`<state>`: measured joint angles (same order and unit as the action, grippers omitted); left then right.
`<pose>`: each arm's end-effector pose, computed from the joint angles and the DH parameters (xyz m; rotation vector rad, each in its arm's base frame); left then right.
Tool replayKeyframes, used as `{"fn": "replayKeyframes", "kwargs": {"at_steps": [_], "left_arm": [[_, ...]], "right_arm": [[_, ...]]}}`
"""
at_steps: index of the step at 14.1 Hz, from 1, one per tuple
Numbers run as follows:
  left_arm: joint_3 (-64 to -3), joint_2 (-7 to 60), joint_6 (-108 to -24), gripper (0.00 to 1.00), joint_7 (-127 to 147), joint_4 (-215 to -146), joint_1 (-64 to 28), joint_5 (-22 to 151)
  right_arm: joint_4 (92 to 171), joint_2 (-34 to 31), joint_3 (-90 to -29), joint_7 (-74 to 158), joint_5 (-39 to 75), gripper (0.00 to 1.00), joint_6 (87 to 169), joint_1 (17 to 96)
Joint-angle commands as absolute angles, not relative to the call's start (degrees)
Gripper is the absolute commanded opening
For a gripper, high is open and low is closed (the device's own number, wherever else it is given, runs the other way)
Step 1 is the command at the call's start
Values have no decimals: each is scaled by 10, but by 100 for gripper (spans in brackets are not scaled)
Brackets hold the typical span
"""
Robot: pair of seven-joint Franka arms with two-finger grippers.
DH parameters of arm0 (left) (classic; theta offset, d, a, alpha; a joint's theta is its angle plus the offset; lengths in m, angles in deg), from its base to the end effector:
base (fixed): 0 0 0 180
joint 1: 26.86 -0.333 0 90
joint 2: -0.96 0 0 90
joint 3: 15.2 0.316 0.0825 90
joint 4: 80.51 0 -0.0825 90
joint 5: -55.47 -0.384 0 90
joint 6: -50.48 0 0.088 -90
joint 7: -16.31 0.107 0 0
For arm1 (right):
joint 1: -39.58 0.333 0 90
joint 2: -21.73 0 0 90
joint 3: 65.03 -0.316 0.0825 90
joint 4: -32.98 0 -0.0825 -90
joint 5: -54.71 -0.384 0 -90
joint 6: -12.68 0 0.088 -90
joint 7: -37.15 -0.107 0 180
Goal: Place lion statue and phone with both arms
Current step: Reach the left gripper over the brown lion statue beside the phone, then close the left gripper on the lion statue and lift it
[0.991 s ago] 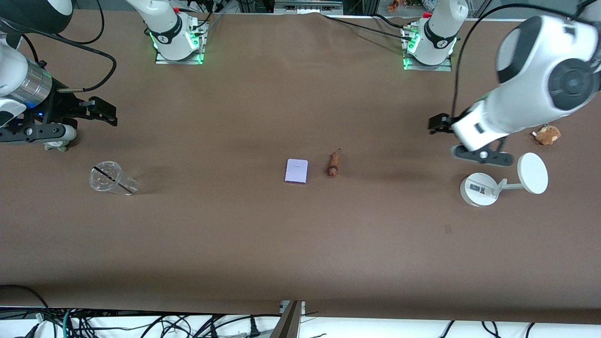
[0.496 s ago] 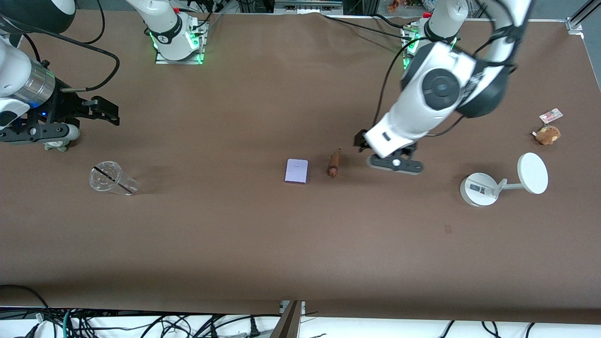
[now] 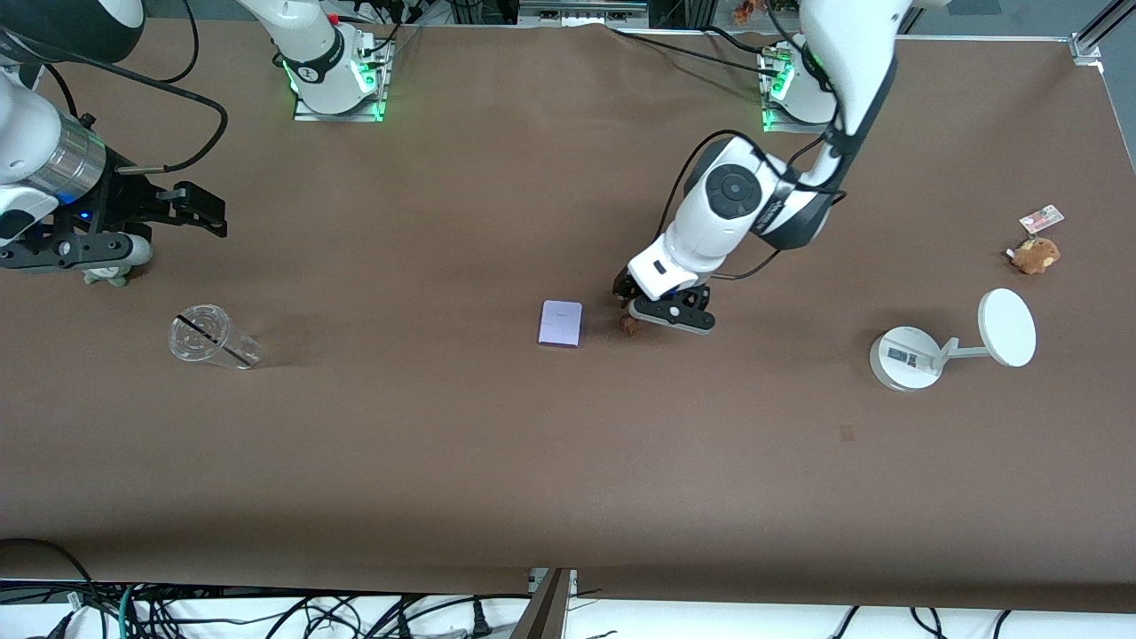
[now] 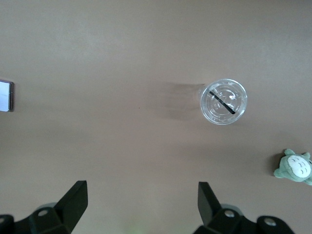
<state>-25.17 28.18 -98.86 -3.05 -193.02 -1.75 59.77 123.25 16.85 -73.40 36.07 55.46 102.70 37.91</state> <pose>0.5230 -0.3587 0.2498 2.9385 -0.2759 0.1451 0.5734 0.0626 0.5746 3.1280 0.1545 -0.1385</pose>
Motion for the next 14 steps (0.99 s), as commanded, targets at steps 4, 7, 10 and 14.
{"fn": "replayKeyframes", "kwargs": {"at_steps": [4,7,10,14], "left_arm": [[-243,339,-1084,100,-31,-1930,17,595],[-243,340,-1084,97,-27,-1931,16,595],[-243,337,-1082,34,-25,-1931,17,594],[-243,316,-1054,7,24,-1932,8,594]], "right_arm": [[1219,165,-735,369,549,100,1017,377],[1218,165,-735,370,551,100,1018,377],[1218,160,-735,364,551,100,1018,384],[1217,160,-733,370,552,100,1018,384]]}}
